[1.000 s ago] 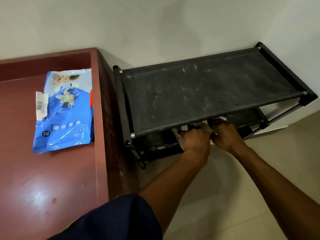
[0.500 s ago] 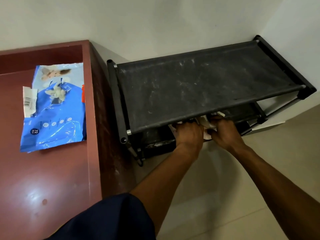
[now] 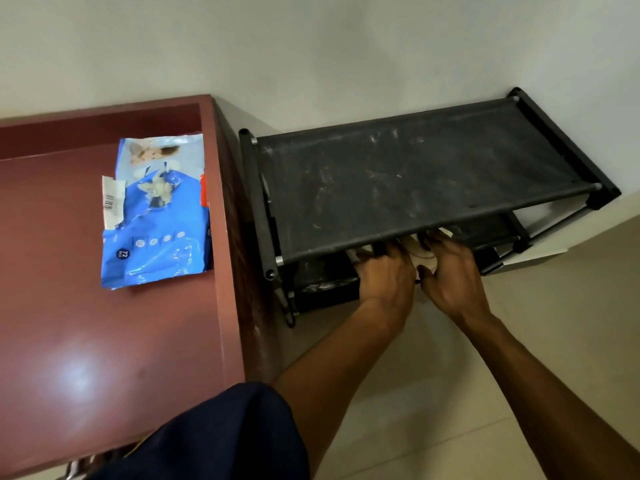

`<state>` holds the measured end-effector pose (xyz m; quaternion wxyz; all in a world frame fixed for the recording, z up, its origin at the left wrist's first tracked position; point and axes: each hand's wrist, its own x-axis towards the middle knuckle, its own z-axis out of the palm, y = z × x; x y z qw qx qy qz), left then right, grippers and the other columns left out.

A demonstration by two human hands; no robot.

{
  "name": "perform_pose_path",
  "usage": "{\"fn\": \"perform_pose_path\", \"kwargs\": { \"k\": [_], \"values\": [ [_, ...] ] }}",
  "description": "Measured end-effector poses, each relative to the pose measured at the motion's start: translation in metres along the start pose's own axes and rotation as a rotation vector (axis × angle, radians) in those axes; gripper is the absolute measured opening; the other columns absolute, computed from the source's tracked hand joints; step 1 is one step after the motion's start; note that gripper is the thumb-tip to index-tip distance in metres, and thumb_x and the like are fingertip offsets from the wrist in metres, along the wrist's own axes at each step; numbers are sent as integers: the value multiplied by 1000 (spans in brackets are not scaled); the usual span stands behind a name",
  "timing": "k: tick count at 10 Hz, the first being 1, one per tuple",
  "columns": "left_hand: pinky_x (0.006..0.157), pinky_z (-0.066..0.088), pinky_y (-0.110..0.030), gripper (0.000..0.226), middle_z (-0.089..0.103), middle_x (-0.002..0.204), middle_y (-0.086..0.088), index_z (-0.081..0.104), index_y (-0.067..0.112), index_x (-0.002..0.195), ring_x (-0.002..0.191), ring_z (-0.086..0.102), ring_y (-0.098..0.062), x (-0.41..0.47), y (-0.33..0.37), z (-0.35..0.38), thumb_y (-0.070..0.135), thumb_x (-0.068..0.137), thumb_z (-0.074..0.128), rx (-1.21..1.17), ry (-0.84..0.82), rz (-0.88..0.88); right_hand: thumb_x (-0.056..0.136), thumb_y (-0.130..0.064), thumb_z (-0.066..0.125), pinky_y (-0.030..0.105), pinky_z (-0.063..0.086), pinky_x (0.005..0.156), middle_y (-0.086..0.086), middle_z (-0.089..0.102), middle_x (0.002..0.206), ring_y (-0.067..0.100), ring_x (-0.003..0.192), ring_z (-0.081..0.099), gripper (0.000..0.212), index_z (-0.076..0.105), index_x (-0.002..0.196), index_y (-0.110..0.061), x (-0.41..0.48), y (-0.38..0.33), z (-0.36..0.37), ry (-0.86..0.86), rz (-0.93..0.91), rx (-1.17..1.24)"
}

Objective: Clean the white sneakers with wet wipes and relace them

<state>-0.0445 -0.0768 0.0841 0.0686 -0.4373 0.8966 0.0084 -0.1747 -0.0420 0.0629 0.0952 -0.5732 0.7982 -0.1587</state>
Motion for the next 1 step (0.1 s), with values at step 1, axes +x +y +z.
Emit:
{"fn": "perform_pose_path", "kwargs": {
  "k": [1],
  "values": [
    [91, 55, -54, 46, 49, 135, -20, 46, 3, 145, 100, 66, -36, -25, 3, -20, 18, 102, 50, 24, -20, 62, 79, -16, 73, 46, 46, 102, 7, 56, 136, 31, 117, 56, 60, 53, 136, -13, -15, -5, -8, 20, 6, -36]
  ]
}}
